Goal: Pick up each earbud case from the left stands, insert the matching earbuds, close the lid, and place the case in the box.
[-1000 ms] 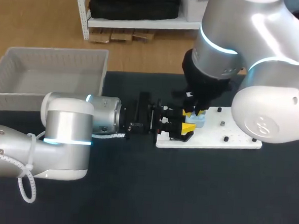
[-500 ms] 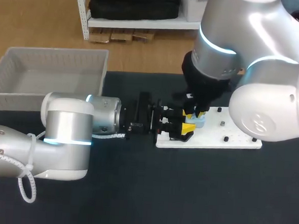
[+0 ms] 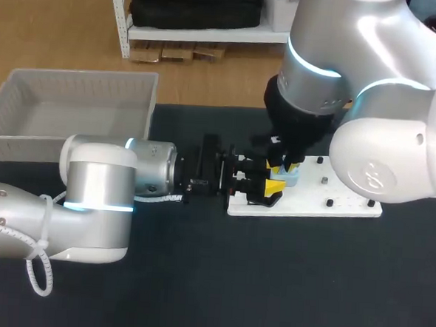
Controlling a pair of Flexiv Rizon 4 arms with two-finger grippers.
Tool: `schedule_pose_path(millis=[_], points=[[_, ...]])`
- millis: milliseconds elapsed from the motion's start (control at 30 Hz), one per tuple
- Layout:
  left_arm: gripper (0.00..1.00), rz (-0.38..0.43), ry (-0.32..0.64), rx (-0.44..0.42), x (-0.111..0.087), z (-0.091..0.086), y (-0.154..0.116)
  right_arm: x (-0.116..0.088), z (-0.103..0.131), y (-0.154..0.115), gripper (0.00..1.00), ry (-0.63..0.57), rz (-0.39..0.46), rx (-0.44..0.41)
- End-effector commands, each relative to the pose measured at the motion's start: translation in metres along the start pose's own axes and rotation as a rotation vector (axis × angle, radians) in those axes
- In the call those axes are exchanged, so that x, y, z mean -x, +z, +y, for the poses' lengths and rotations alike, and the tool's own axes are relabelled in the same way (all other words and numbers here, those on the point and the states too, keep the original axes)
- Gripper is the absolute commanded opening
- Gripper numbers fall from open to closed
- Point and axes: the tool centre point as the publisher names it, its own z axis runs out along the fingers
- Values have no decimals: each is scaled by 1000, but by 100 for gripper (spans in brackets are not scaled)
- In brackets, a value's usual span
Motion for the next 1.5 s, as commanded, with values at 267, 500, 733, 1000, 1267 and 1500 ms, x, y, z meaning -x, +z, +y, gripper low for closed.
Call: schedule_pose_path(millis=[267,500,733,1000,1267,1500], points=[[0,1,1,4,0,-1,1,-1,-2,-17,38,10,-20,26],[0,1,1,4,0,-1,1,16,-18,-33,50,120,-22,136],[0,1,1,4,0,-1,1,43,-36,-32,86,268,0,183],[0,1,1,4,0,-1,1,50,-48,-8,83,322,64,139],[0,1,1,4,0,-1,1,39,-60,13,81,351,120,85],[0,1,1,4,0,-1,1,23,-66,15,78,366,145,89]])
